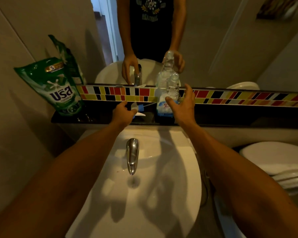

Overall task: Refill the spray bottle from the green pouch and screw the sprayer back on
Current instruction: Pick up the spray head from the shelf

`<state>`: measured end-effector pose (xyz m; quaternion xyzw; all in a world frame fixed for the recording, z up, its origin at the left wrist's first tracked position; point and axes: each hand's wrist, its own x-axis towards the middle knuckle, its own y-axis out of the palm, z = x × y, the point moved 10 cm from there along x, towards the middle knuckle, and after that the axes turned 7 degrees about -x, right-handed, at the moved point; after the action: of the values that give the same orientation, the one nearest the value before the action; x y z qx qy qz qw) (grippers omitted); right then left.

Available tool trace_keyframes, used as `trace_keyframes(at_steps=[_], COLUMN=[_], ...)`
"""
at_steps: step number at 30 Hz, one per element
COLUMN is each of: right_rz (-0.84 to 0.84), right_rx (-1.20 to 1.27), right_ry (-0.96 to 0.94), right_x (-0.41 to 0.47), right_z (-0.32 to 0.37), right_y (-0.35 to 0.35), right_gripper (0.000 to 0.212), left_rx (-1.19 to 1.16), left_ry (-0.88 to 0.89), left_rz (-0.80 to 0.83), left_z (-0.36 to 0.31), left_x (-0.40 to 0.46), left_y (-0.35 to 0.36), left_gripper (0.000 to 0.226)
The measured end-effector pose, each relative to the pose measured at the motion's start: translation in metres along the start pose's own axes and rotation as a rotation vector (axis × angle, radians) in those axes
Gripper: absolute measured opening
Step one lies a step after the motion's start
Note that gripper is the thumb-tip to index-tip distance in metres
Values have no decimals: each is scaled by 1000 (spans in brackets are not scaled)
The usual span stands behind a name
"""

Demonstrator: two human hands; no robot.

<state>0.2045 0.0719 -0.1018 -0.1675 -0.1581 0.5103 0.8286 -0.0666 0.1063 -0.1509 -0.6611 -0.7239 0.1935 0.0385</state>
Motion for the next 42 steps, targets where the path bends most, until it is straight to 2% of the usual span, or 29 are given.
trace_keyframes(at_steps=[6, 12, 17, 23, 27, 31, 36, 42], right_rz=[150, 231, 281, 245, 228, 220, 234, 260], right_rx=[57, 70, 94, 131, 120, 73, 49, -7], right_ry=[-72, -71, -66, -31, -42, -96, -168, -157], right_x=[26, 31, 32, 33, 23, 8, -16, -48], right_z=[16, 14, 15, 11, 17, 35, 62, 71], right_y=[12, 20, 20, 14, 6, -3, -13, -20], right_gripper=[76, 53, 56, 51, 53, 60, 61, 70], left_rx=[41, 84, 9, -393, -426, -492, -608, -653], left_ry=[-20, -72, -140, -97, -3, 16, -4, 123], left_rz=[24, -89, -126, -70, -96, -155, -128, -130], left_z=[6, 20, 30, 21, 4, -16, -44, -96], left_x=[28, 39, 40, 36, 32, 21, 7, -20], left_y=[30, 38, 34, 11, -25, -62, -94, -137], left_gripper=[49, 45, 31, 45, 44, 44, 39, 47])
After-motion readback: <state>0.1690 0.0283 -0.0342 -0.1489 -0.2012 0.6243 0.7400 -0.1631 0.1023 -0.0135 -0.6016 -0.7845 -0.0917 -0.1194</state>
